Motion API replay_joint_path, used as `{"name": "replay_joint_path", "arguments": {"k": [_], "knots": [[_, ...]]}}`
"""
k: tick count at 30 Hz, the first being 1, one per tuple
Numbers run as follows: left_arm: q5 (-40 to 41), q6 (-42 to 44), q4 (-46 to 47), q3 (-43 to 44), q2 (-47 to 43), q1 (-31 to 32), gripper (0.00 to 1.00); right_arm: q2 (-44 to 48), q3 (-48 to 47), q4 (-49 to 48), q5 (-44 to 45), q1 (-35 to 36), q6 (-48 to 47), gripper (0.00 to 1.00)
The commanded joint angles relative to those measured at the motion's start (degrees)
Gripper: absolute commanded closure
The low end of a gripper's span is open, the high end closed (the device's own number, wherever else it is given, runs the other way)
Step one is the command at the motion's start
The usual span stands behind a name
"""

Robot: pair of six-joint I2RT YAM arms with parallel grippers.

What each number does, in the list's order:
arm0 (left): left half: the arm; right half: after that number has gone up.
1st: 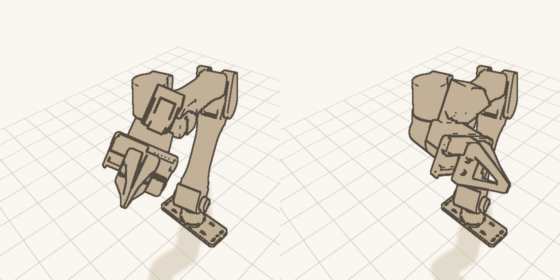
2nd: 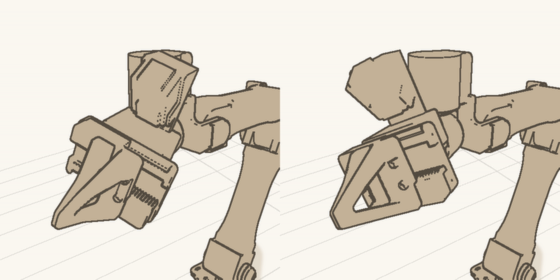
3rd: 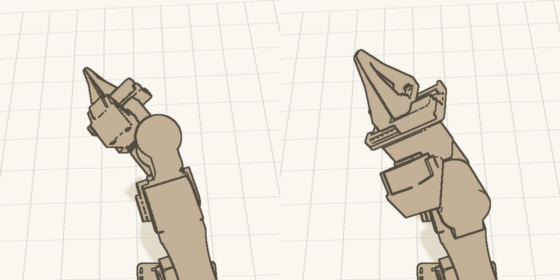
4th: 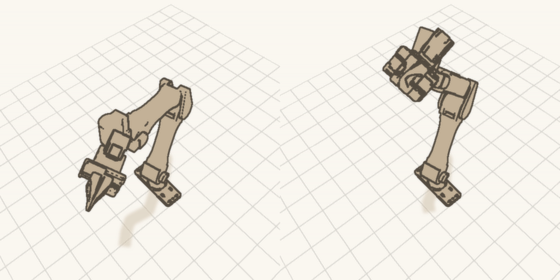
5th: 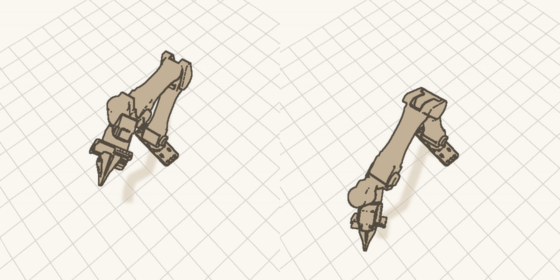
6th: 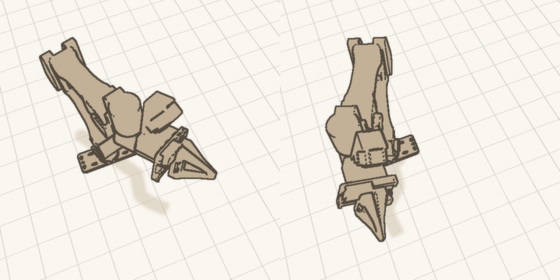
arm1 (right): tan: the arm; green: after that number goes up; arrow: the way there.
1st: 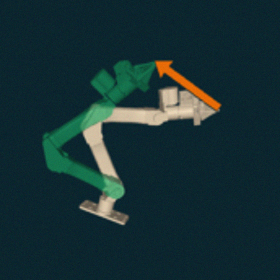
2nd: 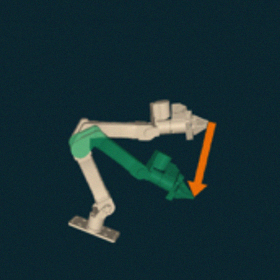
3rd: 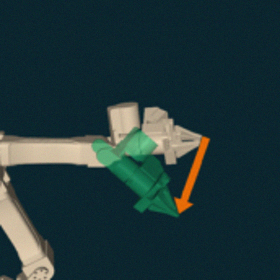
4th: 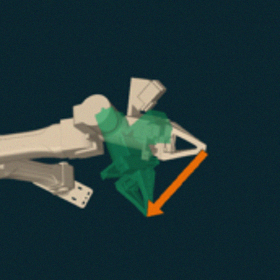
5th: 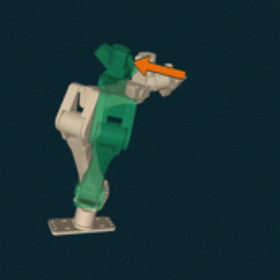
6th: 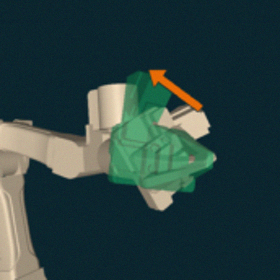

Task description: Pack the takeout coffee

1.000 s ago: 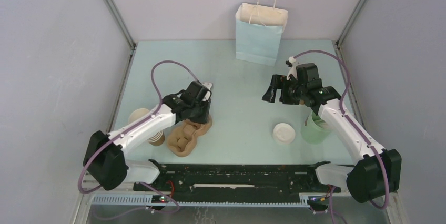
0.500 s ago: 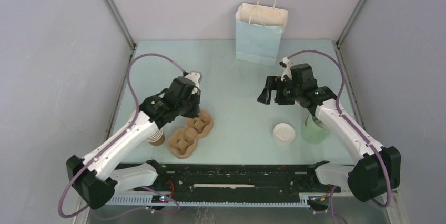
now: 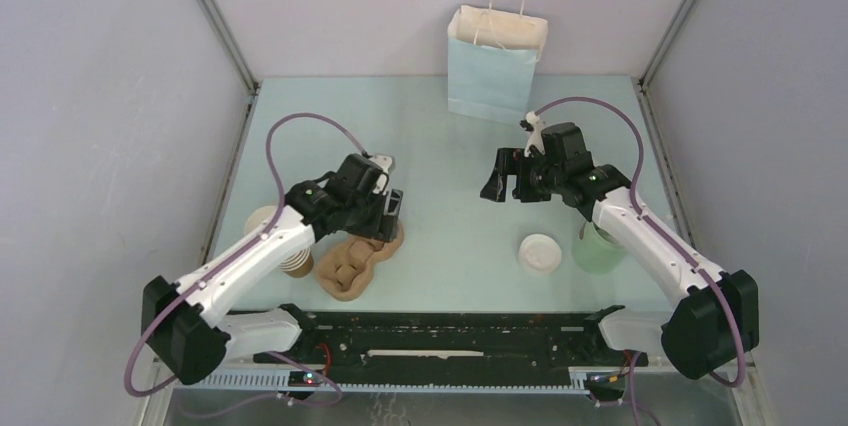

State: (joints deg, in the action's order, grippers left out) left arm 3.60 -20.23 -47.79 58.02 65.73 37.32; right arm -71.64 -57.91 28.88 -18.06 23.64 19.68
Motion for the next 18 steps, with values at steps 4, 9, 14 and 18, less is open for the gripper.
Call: {"name": "replay_joint_path", "arguments": {"k": [4,9,14,18], "knots": [[-4.83,3.97,3.67,-2.55,6.23,-0.24,0.24,0.25,0.1,-0.71,1.06,0.31,0.13,0.04],[-4.72,4.52,5.22,-0.86,11.27,-0.23,0.38,0.45,0.08,0.43,1.83,0.31,-0.82,0.04],[-5.17,4.41,5.48,-0.26,14.41,-0.23,0.47,0.38,0.1,0.83,2.37,0.37,-1.51,0.04],[-5.49,4.41,5.9,-0.28,14.87,-0.23,0.56,0.06,0.08,0.63,2.27,0.31,-1.58,0.04]]}}
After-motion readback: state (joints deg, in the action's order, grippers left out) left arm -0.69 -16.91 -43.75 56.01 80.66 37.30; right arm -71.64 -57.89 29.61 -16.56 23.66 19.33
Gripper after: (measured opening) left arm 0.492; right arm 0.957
